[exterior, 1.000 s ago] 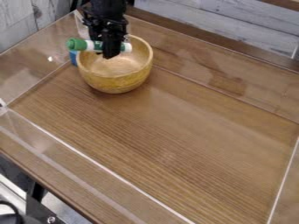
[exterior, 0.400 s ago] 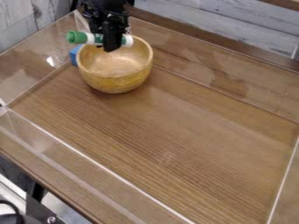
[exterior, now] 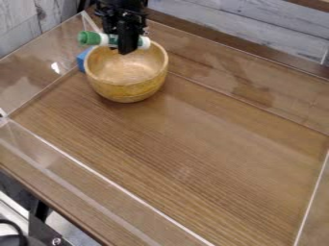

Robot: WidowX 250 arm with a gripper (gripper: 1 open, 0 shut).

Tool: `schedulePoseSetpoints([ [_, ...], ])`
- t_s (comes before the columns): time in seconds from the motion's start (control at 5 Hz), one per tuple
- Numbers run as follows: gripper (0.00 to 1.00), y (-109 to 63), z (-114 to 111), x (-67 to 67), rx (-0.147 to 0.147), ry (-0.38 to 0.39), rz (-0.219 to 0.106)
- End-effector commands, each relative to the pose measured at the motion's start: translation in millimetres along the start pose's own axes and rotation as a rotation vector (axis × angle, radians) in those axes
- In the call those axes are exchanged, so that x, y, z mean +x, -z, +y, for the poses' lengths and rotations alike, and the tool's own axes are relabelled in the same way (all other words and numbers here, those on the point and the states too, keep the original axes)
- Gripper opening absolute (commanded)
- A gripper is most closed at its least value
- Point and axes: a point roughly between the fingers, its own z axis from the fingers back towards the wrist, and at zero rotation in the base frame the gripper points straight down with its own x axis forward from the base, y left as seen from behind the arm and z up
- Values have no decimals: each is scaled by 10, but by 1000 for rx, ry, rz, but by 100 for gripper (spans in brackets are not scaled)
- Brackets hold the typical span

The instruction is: Remove the green marker from inside the brown bowl and put it on the table

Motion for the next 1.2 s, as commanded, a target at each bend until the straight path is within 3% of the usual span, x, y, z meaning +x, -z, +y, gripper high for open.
schedulePoseSetpoints([
  [0.0, 0, -456, -70, 50, 82, 18, -110],
  [1.0, 0, -552, -312, 124, 74, 46, -107],
])
